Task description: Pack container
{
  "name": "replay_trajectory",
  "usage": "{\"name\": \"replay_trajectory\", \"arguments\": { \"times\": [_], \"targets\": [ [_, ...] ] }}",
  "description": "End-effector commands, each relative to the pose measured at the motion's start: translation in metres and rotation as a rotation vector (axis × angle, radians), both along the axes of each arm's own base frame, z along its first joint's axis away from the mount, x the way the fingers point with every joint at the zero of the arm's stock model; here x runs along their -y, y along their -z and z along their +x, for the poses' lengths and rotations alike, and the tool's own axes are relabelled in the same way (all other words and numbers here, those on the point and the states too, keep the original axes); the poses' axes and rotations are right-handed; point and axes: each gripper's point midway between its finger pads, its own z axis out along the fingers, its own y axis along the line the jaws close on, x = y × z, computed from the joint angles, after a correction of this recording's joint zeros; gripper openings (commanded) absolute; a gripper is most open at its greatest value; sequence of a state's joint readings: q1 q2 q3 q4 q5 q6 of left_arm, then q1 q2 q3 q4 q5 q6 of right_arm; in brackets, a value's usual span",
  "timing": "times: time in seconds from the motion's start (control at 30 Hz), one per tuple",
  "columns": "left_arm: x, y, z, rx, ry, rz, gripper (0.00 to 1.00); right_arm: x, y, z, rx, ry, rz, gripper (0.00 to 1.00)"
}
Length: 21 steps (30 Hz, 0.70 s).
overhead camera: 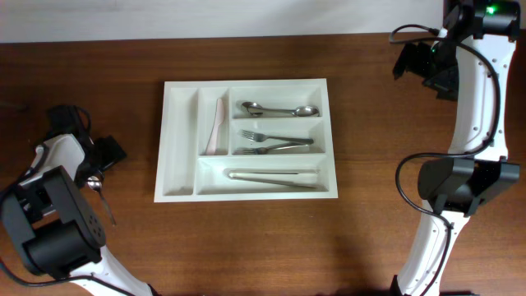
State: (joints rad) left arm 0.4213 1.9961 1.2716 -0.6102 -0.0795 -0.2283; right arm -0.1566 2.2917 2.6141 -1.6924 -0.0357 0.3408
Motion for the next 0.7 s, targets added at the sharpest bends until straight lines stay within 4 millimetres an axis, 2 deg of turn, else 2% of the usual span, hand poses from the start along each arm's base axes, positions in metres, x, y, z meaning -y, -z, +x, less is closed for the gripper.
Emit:
{"name": "replay_trajectory", "arguments": {
  "times": [0.0,0.17,0.4,0.47,0.5,0.67],
  "targets": [
    [0.018,0.033,-0.025,-0.117,0.021,-0.089,0.96,0.0,-0.007,-0.001,0.015,0.008,0.005,0.99],
    [0.018,0.033,-0.044,-0.189,-0.074,-0.089,0.96,0.0,-0.007,-0.001,0.015,0.008,0.005,0.99],
    [0.02,0.034,-0.061,-0.258,-0.082,-0.083,0.94,0.0,-0.007,-0.001,0.015,0.008,0.005,0.99],
    [0.018,0.034,-0.063,-0.266,-0.083,-0.069,0.89,0.0,-0.007,-0.001,0.015,0.008,0.005,0.99],
    [0.016,0.033,-0.064,-0.27,-0.084,-0.06,0.82,0.0,-0.007,-0.001,0.015,0.008,0.005,0.99],
    [0.011,0.033,-0.066,-0.283,-0.088,-0.025,0.72,0.0,-0.007,-0.001,0.015,0.008,0.005,0.99]
  ]
}}
